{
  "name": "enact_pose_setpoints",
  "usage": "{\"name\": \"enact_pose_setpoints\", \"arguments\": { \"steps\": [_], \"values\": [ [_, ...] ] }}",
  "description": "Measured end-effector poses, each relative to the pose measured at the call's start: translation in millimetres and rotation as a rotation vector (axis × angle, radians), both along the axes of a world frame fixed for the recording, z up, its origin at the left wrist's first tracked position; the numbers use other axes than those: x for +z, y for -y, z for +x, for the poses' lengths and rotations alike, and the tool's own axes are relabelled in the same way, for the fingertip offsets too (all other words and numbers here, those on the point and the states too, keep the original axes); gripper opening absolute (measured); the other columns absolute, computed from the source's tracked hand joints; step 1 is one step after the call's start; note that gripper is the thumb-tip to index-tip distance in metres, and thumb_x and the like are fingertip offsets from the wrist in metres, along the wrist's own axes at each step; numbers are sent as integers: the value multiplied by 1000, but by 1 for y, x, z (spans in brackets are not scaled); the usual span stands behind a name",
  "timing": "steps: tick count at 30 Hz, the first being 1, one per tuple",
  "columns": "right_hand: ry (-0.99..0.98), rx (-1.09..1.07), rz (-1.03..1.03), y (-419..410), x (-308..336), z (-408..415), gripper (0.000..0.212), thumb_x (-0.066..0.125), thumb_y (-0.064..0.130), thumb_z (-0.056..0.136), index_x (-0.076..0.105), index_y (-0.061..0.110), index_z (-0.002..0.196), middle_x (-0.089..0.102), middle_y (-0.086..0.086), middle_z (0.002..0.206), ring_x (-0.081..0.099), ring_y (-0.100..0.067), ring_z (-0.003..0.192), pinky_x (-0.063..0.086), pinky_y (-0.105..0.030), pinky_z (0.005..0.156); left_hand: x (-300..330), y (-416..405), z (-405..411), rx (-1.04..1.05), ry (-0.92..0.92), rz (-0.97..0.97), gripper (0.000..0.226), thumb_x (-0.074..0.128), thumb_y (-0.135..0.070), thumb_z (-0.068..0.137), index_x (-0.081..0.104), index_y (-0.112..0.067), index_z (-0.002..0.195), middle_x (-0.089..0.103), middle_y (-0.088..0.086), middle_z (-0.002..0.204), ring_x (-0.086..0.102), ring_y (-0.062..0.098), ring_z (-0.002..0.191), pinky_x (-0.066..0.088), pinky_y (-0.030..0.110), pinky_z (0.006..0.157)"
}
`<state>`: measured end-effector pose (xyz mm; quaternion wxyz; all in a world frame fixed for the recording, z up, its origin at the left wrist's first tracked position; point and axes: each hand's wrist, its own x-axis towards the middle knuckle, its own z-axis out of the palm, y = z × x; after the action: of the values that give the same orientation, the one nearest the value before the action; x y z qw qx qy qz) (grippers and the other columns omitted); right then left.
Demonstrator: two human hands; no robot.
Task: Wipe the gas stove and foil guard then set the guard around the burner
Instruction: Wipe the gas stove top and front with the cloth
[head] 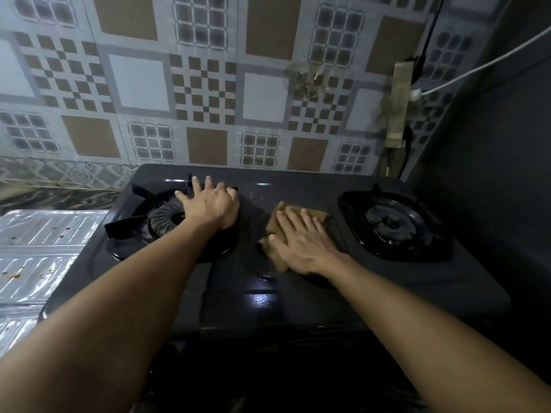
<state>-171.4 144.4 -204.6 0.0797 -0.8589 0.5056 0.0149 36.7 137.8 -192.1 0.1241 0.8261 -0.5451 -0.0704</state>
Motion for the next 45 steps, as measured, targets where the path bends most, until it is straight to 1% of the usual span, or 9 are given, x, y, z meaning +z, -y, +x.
{"name": "enact_pose_setpoints", "arguments": {
  "steps": [6, 11, 14, 24, 30, 36, 39, 42, 45],
  "values": [
    [-41, -312, 68, -7, 3, -19, 73, 16, 61, 96, -3, 23, 155, -12, -4, 162, -12, -36, 147, -6, -49, 119, 0, -3, -5, 19, -27, -9, 59, 18, -36, 95, 36, -11, 145, 15, 10, 161, 1, 35, 149, 2, 69, 111],
    [-24, 25, -36, -77, -4, 25, 71, 22, 57, 97, 1, 22, 155, -9, -4, 163, -11, -32, 148, -7, -48, 119, 2, -3, -2, 21, -49, -25, 58, 17, -35, 96, 36, -9, 145, 17, 10, 161, 2, 35, 149, 2, 69, 112],
    [17, 73, -42, -90, -5, 26, 67, 23, 55, 98, 5, 24, 154, -4, 0, 163, -9, -28, 149, -5, -46, 120, -1, -2, 0, 15, -50, -34, 58, 18, -35, 96, 39, -7, 143, 22, 11, 159, 5, 36, 148, 4, 70, 111],
    [-29, -451, 11, -80, -3, -87, 70, 14, 58, 96, 0, 23, 155, -6, 1, 163, -8, -29, 149, -2, -46, 120, 16, -19, -14, -123, 274, -241, 59, 22, -40, 101, 42, 0, 139, 35, 20, 151, 26, 39, 142, 21, 62, 112],
    [1, -452, -52, -116, -8, -81, 68, 14, 54, 98, 1, 20, 155, -5, 0, 163, -8, -29, 149, -5, -47, 119, 16, -24, -21, -347, 424, -231, 59, 27, -46, 98, 44, -5, 138, 33, 17, 153, 24, 34, 144, 13, 62, 115],
    [71, -32, -149, -159, -17, 3, 80, 5, 59, 84, 15, 22, 154, 8, 0, 163, 1, -30, 148, 0, -48, 118, 10, -32, -24, -410, 214, -100, 51, 33, -34, 99, 44, -2, 138, 26, 17, 157, 20, 34, 146, 15, 58, 116],
    [92, 20, -151, -155, -17, 8, 77, 7, 59, 85, 18, 24, 153, 11, 2, 162, 3, -27, 149, 3, -45, 119, 9, -37, -20, -439, 134, -20, 45, 38, -26, 98, 47, 0, 133, 38, 20, 146, 32, 36, 138, 26, 54, 113],
    [70, -39, -175, -144, -20, -18, 83, -1, 62, 81, 17, 25, 153, 11, 5, 162, 7, -23, 149, 7, -42, 120, 7, -41, -17, -454, 120, -17, 40, 39, -23, 99, 50, 0, 130, 47, 21, 136, 40, 37, 129, 31, 49, 109],
    [43, -300, -133, -112, -15, -56, 67, 13, 57, 95, 12, 25, 154, 5, 4, 163, 3, -25, 149, 4, -44, 120, 7, -48, -17, -425, 57, -68, 41, 36, -28, 101, 52, -2, 128, 49, 19, 135, 39, 35, 130, 29, 49, 109]
  ]
}}
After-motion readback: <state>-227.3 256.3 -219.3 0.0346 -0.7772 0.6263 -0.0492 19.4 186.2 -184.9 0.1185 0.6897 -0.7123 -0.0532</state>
